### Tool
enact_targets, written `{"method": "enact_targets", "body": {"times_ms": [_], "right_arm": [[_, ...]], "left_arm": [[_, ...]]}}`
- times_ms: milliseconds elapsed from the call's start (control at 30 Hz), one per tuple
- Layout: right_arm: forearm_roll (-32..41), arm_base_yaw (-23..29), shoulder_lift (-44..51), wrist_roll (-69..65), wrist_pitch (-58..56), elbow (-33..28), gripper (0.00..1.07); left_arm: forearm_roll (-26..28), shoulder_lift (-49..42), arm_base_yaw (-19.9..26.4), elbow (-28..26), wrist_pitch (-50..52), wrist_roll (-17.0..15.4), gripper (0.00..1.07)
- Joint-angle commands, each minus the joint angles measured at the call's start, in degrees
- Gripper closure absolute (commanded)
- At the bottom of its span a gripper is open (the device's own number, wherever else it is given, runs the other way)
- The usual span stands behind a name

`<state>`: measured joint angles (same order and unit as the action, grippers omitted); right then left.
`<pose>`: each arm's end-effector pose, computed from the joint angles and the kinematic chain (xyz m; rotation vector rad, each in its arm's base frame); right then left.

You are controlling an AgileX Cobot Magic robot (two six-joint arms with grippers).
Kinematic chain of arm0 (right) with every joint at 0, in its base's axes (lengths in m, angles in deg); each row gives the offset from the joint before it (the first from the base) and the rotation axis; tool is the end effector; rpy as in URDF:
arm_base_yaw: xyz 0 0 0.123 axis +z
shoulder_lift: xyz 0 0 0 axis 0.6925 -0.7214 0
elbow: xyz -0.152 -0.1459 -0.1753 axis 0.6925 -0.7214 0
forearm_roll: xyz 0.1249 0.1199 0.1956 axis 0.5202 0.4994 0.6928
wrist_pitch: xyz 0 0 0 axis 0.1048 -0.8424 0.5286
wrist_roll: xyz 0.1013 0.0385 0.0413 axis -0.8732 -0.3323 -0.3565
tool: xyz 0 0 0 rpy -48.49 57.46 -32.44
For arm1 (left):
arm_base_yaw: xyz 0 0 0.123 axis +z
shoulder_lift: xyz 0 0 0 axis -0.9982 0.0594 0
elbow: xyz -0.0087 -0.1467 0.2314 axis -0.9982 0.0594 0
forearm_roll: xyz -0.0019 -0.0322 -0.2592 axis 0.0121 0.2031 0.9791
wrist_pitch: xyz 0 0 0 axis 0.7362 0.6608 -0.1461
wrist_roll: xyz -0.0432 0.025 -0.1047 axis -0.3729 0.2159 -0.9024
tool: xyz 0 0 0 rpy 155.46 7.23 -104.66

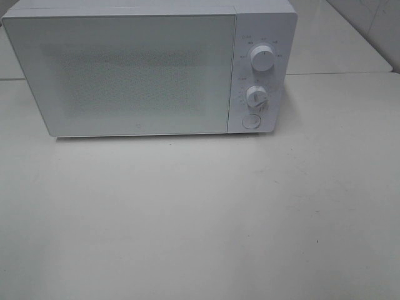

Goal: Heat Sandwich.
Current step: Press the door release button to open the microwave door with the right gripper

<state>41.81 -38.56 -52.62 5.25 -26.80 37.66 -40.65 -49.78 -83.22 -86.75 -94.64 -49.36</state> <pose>0.0535 -0.0041 0.2745 -0.0331 2.0518 -0.0146 0.0333 -0.0075 0.2730 0.0150 2.0463 -0.0317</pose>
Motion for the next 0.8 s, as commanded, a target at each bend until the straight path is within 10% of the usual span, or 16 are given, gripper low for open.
{"method": "enact_targets", "body": {"times_ms": [33, 800], "right_arm": [[-0.3, -0.5, 2.6, -0.7, -0.3, -0.1, 0.37], [-0.2, -0.5, 6.5, -0.5, -0.3, -0.1, 0.38]], "left_arm": [[0.3, -1.3, -0.3, -0.1, 0.6, -0.1, 0.09], [0.3, -0.9, -0.3, -0.1, 0.6, -0.1, 0.09]]}}
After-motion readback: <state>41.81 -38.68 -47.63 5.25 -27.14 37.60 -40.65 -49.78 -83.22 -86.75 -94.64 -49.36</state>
